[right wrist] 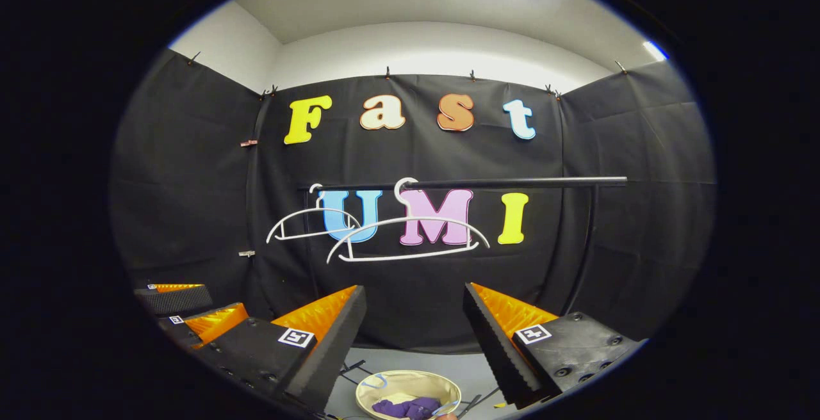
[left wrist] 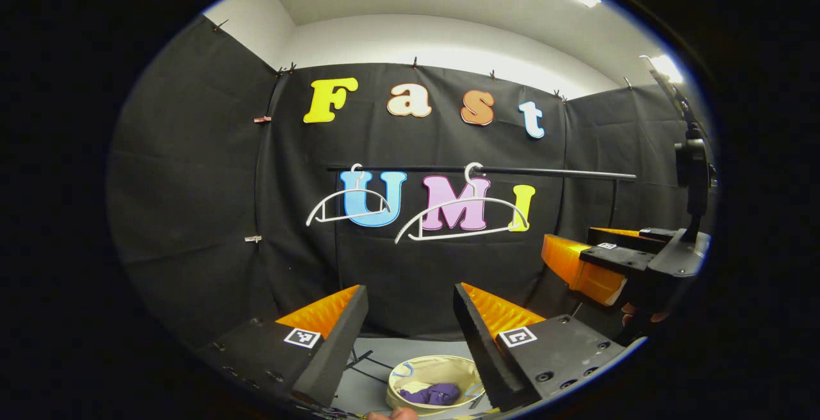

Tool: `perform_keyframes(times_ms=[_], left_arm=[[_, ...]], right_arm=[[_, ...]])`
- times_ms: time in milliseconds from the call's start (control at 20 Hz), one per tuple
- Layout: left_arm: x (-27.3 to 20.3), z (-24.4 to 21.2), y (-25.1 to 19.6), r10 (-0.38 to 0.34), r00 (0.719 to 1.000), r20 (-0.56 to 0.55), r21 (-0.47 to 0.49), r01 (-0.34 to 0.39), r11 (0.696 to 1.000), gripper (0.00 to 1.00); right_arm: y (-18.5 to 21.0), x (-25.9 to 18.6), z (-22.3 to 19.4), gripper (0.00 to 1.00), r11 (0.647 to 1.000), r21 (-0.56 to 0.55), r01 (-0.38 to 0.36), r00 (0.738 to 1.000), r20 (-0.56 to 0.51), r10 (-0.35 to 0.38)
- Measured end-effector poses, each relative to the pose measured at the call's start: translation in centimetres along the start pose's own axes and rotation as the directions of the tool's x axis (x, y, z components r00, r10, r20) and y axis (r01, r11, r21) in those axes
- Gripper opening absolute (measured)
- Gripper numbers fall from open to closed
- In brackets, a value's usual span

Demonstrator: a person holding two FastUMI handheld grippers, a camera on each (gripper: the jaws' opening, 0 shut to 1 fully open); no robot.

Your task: Grasp the clothes on the hanger with both hands and then place them into the laundry hamper below.

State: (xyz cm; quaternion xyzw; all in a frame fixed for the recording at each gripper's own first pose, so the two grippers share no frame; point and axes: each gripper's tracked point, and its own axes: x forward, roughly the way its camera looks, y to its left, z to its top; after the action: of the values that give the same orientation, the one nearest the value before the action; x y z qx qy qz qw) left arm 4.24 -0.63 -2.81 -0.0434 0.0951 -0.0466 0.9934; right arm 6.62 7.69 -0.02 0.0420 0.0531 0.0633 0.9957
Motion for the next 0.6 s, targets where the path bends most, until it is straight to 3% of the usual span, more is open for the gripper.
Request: perform_keyframes(times_ms=[600], left_arm=[[0.19, -0.6, 0.18, -0.005, 1.0, -0.017, -0.008, 0.005, 1.0, 0.86]], right_arm=[[0.18, 0.21, -0.71, 0.98, 1.0, -0.004, 0.003, 1.0, -0.013, -0.004]])
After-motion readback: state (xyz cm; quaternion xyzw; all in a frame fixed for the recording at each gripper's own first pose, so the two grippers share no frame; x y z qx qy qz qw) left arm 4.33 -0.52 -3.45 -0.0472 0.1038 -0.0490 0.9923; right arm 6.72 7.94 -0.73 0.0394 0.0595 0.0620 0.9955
